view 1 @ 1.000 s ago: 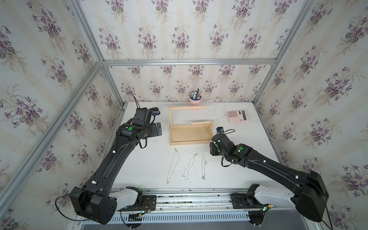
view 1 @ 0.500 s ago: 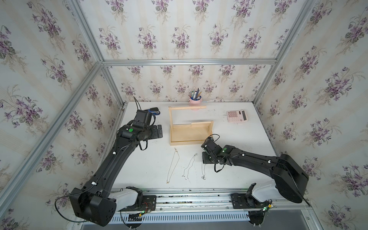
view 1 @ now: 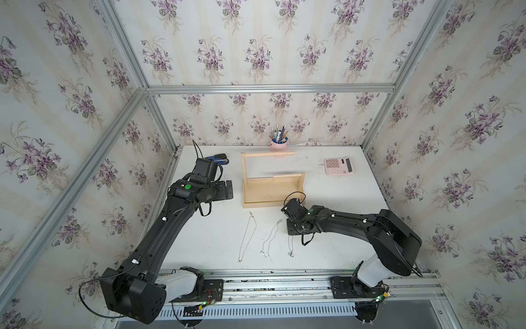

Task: Hang the necklace on the jewelry display stand
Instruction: Pick up the necklace from the center of the board.

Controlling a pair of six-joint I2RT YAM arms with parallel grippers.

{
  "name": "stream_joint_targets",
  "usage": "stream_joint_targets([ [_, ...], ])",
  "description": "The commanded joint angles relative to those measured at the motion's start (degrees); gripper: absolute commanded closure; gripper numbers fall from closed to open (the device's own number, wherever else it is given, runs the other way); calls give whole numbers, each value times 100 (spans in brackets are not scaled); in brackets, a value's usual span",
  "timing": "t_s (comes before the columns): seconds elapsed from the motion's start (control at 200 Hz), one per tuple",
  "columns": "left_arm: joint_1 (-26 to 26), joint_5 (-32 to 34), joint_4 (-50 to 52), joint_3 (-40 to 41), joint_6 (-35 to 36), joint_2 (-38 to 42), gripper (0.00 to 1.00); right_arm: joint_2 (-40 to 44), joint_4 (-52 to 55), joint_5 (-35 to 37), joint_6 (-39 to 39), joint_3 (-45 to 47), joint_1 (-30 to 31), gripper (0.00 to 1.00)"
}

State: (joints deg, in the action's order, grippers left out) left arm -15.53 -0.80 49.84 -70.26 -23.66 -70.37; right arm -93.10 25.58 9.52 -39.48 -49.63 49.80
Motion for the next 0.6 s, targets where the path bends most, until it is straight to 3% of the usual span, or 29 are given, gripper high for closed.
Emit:
stream_joint_targets([
  [0.0, -5, -17, -32, -18, 107, 9, 3, -127, 168, 118, -118, -102, 4, 58],
  [0.15, -3, -8, -33, -20, 140, 42, 3, -244, 183, 32, -173, -100, 3, 63],
  [0.594, -3, 18, -20, -5, 178, 74, 3, -254, 245, -174, -318, 88, 36, 68],
])
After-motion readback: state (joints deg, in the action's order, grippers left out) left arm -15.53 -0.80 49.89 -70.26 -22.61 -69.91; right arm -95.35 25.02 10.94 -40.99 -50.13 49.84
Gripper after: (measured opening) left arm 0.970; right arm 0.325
